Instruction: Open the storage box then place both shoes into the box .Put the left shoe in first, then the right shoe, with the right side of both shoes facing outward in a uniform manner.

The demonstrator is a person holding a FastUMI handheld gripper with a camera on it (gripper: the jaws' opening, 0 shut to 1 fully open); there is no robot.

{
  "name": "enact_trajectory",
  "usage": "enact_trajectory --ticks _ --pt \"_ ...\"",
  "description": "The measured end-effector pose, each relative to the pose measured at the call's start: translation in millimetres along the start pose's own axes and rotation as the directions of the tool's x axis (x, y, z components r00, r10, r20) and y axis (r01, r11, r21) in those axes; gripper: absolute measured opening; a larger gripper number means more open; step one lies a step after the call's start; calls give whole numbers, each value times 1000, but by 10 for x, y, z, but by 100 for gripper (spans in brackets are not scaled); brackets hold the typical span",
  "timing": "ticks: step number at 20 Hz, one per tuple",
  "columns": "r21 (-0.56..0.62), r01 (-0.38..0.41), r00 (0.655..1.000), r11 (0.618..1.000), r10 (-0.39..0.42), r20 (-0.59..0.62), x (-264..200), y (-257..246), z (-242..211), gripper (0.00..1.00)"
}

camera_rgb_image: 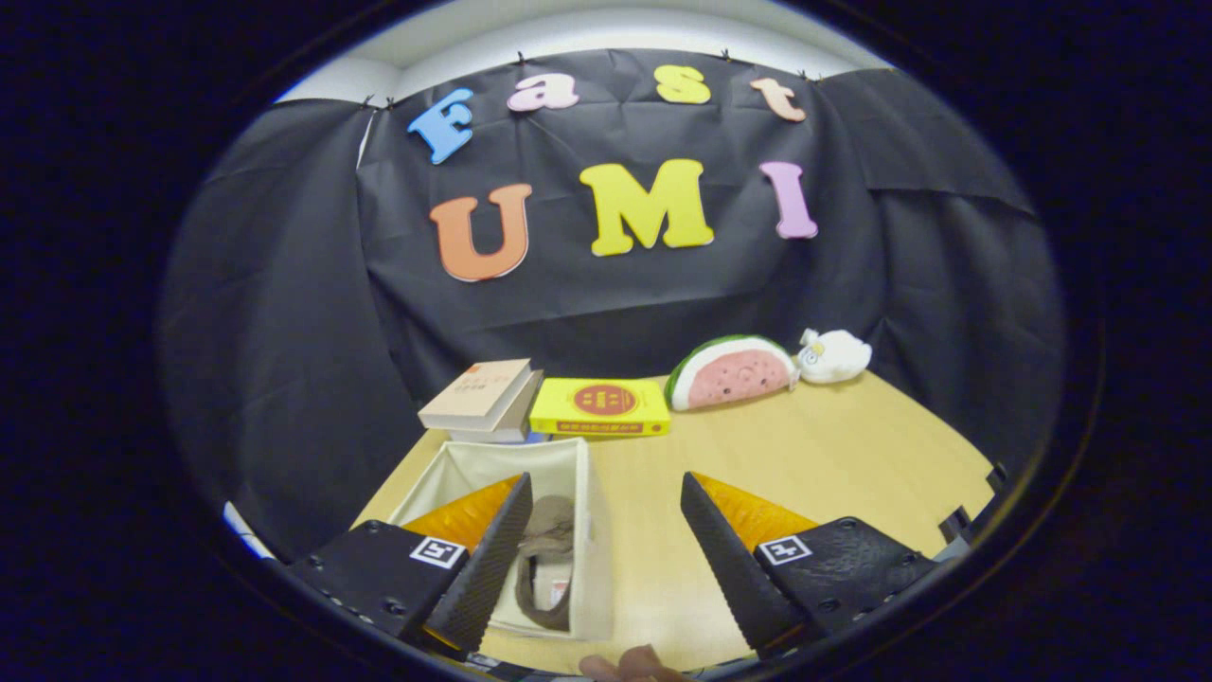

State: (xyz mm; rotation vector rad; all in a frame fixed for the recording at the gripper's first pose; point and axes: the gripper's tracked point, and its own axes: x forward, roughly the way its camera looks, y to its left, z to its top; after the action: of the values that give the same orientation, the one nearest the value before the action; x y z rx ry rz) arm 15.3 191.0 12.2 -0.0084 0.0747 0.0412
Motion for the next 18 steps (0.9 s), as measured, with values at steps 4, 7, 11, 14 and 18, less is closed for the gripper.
enact_trajectory --ticks 4,7,11,14,18 --pt "-10 77 974 997 -74 212 -248 -423 339 96" --pt "11 73 925 997 -72 374 -442 -655 519 96" --pt "28 71 913 997 -76 401 -562 -954 354 95" --pt "14 71 923 997 -71 379 -602 -1089 281 95" --pt "-34 67 923 997 -49 382 -693 -1106 234 95"
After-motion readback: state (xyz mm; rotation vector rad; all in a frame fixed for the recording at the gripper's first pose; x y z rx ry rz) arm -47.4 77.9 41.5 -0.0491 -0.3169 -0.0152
